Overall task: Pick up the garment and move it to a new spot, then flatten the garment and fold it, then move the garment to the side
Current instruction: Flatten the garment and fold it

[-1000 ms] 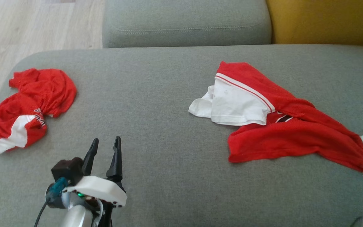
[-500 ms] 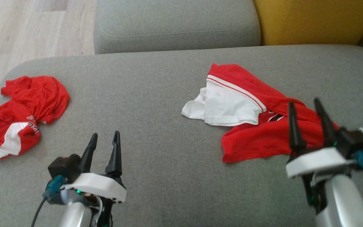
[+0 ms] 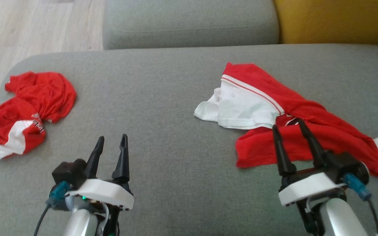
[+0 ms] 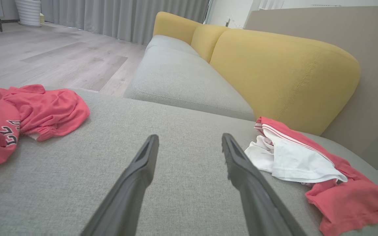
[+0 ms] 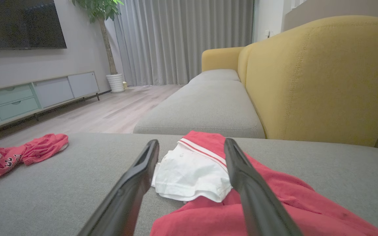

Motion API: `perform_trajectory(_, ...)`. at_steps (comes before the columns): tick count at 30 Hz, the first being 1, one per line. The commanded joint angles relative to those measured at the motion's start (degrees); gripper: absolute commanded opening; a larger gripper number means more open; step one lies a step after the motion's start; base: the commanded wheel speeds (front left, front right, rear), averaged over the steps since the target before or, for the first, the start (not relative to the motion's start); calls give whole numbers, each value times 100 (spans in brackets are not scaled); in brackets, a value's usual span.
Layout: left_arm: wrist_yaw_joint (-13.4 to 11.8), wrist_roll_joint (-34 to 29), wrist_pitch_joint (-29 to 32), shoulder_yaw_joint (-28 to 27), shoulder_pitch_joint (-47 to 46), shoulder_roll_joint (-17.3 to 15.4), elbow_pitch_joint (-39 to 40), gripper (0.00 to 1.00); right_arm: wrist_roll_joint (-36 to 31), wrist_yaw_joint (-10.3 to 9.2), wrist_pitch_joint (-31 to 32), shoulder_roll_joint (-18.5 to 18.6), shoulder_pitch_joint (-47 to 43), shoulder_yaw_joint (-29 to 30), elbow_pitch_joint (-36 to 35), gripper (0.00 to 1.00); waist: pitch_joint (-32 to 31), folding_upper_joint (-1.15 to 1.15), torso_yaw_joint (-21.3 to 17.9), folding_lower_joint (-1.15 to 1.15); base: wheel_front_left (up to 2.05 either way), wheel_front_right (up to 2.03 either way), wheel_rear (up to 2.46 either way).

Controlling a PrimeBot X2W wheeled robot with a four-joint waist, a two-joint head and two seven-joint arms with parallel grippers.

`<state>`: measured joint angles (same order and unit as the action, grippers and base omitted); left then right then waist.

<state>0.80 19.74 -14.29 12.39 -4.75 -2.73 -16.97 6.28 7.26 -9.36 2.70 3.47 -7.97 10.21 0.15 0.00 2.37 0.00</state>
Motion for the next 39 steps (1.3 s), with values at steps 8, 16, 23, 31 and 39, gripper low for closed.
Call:
perform_trajectory(8,11,54,-71,-38,-373,-15,130,100,-701,23,610,18,876,-423,305,100,419,0,421,0,0,0,0)
perform_trajectory(16,30,144,-71,86,-609,-15,67,100,-1154,23,1100,25,1678,-535,1476,100,794,0,851,0,0,0,0)
perform_trajectory(23,13,247,-71,182,-747,-15,73,100,-1398,23,1166,48,2173,-341,2301,100,1061,0,1107,0,0,0,0)
perform_trajectory(31,-7,308,-71,222,-840,-15,86,100,-1529,23,1098,38,2523,-20,2926,100,1259,0,1207,0,0,0,0)
perform_trajectory(39,-35,288,-71,211,-811,-15,-8,100,-1382,23,861,24,2575,8,3156,0,1090,0,1103,0,0,0,0)
